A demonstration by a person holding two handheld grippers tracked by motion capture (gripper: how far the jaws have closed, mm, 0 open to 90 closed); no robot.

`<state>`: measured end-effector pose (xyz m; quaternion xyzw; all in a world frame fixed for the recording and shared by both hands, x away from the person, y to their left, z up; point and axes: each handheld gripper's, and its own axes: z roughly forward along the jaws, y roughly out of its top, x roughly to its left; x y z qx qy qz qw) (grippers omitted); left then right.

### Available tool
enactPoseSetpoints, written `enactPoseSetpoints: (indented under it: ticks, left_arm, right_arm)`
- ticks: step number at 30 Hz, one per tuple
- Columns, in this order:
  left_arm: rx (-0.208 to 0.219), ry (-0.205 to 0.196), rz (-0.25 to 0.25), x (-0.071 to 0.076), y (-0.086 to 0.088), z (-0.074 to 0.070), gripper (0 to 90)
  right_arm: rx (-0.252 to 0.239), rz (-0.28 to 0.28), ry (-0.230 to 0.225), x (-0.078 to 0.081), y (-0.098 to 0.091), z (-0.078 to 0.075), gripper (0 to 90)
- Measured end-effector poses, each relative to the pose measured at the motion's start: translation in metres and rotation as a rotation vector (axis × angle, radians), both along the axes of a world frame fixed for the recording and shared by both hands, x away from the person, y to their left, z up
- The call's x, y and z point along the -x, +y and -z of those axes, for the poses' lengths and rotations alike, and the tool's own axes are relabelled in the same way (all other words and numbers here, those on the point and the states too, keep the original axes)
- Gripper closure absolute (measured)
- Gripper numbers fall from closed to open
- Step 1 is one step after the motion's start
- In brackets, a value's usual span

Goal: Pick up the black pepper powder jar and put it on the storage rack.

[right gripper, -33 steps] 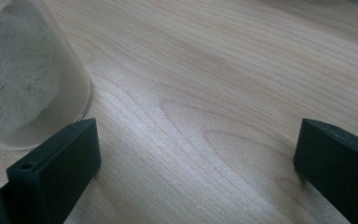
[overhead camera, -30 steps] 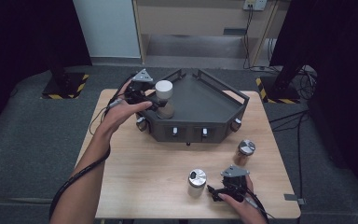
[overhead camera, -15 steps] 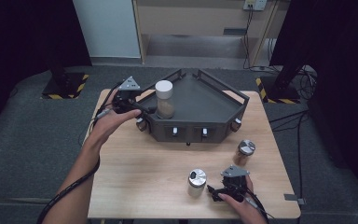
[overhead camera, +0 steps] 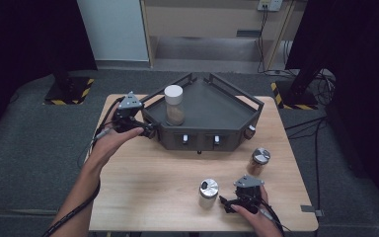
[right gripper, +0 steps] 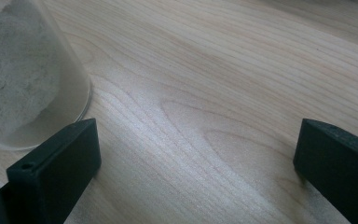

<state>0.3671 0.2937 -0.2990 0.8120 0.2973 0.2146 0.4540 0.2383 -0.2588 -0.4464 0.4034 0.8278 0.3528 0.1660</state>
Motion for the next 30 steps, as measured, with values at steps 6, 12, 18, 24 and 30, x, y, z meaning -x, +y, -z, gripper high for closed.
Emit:
enactPoseSetpoints:
  ticks: [6,12,18,24,30]
  left_arm:
    - [0.010,0.009,-0.018,0.010,0.004,0.013,3.2]
    - [-0.003,0.009,-0.016,0.020,0.003,0.020,3.2]
    - [-0.005,0.007,-0.015,0.028,0.000,0.025,3.2]
    - [0.004,0.023,-0.037,0.037,-0.001,0.035,3.1]
    - [0.003,0.031,-0.056,0.049,-0.001,0.046,2.4]
  right_arm:
    - [0.000,0.000,0.000,0.000,0.000,0.000,0.6]
    - [0.000,0.000,0.000,0.000,0.000,0.000,0.6]
    - [0.000,0.000,0.000,0.000,0.000,0.000,0.5]
    - [0.000,0.000,0.000,0.000,0.000,0.000,0.5]
    - [0.000,0.000,0.000,0.000,0.000,0.000,0.5]
